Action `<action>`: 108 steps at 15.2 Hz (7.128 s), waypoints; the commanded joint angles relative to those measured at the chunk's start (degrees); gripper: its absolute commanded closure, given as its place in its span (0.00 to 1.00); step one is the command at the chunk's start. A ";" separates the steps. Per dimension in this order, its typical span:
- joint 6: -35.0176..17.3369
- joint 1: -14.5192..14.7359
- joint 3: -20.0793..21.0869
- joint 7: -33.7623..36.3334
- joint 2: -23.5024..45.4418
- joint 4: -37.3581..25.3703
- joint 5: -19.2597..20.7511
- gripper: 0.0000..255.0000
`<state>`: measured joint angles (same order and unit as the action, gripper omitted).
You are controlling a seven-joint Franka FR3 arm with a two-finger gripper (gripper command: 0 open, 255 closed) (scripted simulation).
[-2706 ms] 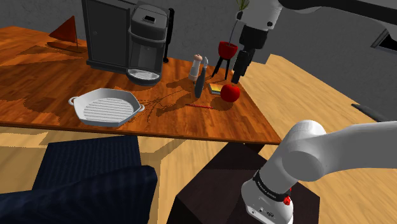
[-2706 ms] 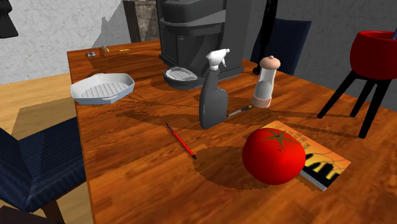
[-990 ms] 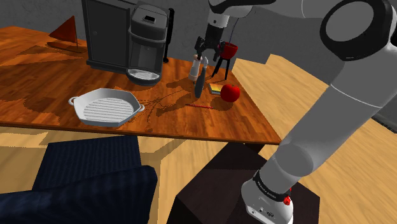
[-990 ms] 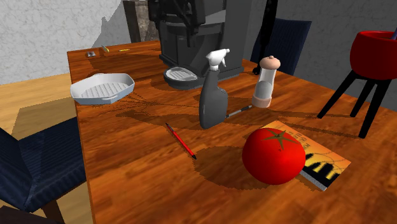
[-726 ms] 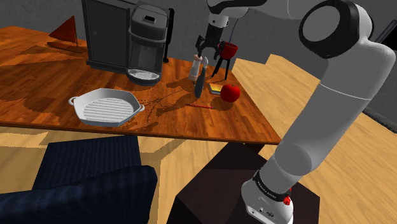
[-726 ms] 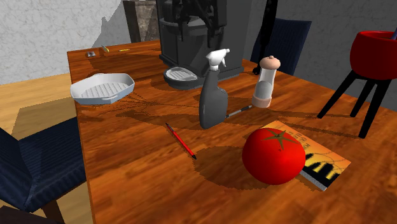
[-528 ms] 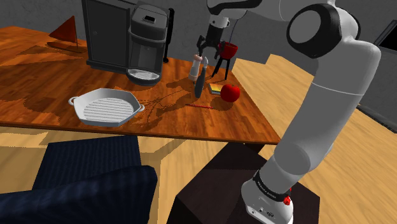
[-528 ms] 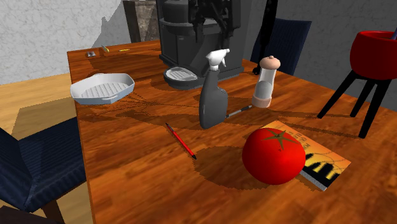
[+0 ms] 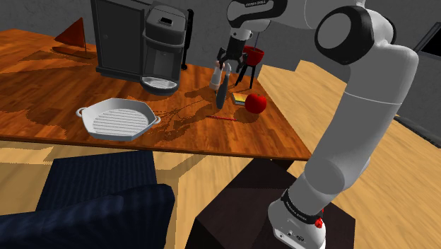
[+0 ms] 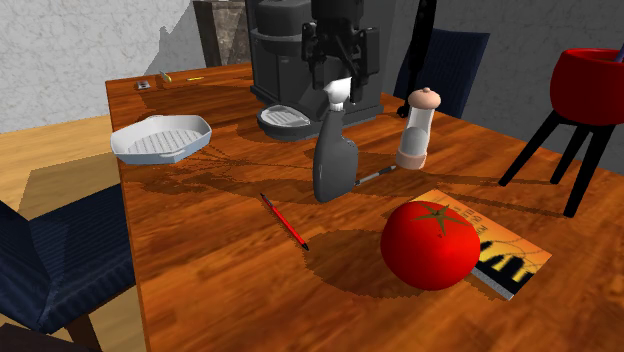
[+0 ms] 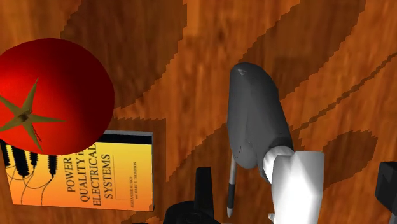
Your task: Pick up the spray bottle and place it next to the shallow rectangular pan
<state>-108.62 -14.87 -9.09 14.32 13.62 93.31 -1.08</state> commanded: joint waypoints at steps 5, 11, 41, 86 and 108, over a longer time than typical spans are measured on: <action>-0.45 0.01 0.01 0.03 0.05 0.36 -0.01 0.00; -0.44 0.01 0.01 0.03 0.05 0.35 -0.01 1.00; 17.54 0.92 0.44 1.64 -1.19 -16.39 0.37 1.00; 29.18 18.29 15.11 33.18 -21.49 -7.04 2.23 1.00; 11.26 18.35 14.90 33.23 -26.98 16.35 1.69 1.00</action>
<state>-96.58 3.44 5.77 47.47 -13.13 108.70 0.64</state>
